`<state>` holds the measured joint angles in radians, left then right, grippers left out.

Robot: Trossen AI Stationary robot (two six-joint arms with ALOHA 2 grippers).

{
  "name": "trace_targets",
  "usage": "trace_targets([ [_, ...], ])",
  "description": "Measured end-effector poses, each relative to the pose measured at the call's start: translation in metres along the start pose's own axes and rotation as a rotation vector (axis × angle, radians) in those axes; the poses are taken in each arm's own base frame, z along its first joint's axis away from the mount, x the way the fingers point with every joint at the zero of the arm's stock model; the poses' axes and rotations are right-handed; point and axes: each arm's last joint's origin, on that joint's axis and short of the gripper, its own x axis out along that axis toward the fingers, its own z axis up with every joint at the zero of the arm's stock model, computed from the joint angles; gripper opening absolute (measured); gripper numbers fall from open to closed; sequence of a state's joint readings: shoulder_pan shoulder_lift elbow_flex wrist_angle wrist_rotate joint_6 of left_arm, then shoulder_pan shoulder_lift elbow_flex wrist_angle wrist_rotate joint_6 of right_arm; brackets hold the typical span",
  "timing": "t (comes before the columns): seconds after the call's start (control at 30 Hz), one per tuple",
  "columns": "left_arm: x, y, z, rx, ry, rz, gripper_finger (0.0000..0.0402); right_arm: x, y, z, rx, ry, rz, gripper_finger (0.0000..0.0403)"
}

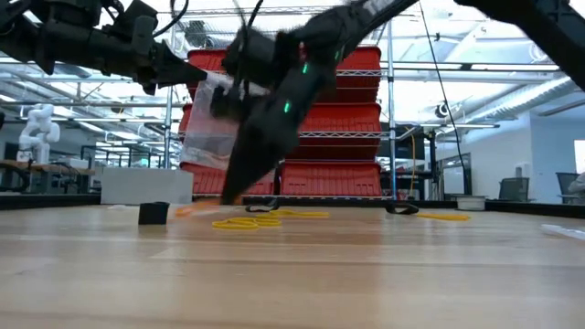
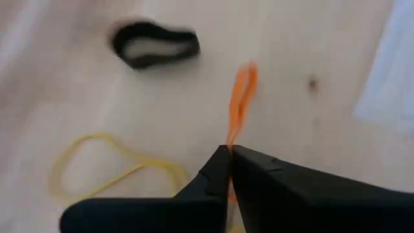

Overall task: Sort rubber bands
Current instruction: Put the orange rubber band into the top zip lock bag

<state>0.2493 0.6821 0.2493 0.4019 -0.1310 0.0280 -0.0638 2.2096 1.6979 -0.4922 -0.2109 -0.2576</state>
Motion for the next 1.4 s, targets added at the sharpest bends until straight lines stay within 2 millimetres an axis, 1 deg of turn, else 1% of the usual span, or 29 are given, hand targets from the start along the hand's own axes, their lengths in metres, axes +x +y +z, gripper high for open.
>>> trace_targets([
  [0.17,0.001,0.000,0.000,-0.022,0.004,-0.011,0.0001,-0.056,0.012,0.019,-0.045,-0.049,-0.036,0.0001],
  [0.23,0.001,-0.001,-0.001,-0.022,0.005,-0.034,0.0001,-0.082,0.019,0.028,-0.083,-0.092,-0.101,0.0001],
  [0.3,0.001,-0.002,0.000,-0.023,0.002,-0.054,0.0001,-0.109,0.023,0.036,-0.116,-0.135,-0.201,0.0001],
  [0.37,0.001,-0.002,0.000,-0.030,0.003,-0.071,0.0001,-0.131,0.024,0.040,-0.130,-0.168,-0.296,0.0001],
  [0.5,0.001,-0.004,-0.001,-0.048,0.004,-0.126,0.0001,-0.165,0.021,0.046,-0.160,-0.224,-0.447,0.0000],
  [0.57,0.001,-0.005,-0.001,-0.049,0.004,-0.151,0.0001,-0.174,0.018,0.047,-0.176,-0.243,-0.485,0.0000],
  [0.63,0.001,-0.005,0.000,-0.049,-0.001,-0.167,0.0001,-0.176,0.012,0.045,-0.178,-0.239,-0.501,0.0000],
  [0.7,0.002,-0.006,0.000,-0.050,-0.007,-0.180,0.0001,-0.173,0.004,0.043,-0.167,-0.224,-0.510,0.0000],
  [0.77,0.002,-0.006,0.001,-0.050,-0.014,-0.183,0.0001,-0.169,-0.002,0.040,-0.156,-0.201,-0.516,0.0000],
  [0.83,0.002,-0.006,0.002,-0.050,-0.025,-0.183,0.0001,-0.163,-0.006,0.037,-0.156,-0.185,-0.483,0.0000],
  [0.97,0.002,-0.006,0.002,-0.050,-0.022,-0.183,0.0001,-0.148,-0.007,0.034,-0.160,-0.147,-0.441,0.0000],
  [1.1,0.002,-0.006,0.002,-0.049,-0.021,-0.183,0.0001,-0.138,-0.012,0.031,-0.167,-0.115,-0.437,0.0000],
  [1.17,0.002,-0.006,0.002,-0.049,-0.022,-0.183,0.0001,-0.136,-0.012,0.028,-0.165,-0.090,-0.429,0.0000],
  [1.3,0.002,-0.005,0.001,-0.049,-0.019,-0.167,0.0001,-0.135,-0.012,0.030,-0.167,-0.101,-0.431,0.0001],
  [1.4,0.002,-0.005,0.001,-0.049,-0.020,-0.159,0.0001,-0.135,-0.012,0.030,-0.166,-0.104,-0.433,0.0014],
])
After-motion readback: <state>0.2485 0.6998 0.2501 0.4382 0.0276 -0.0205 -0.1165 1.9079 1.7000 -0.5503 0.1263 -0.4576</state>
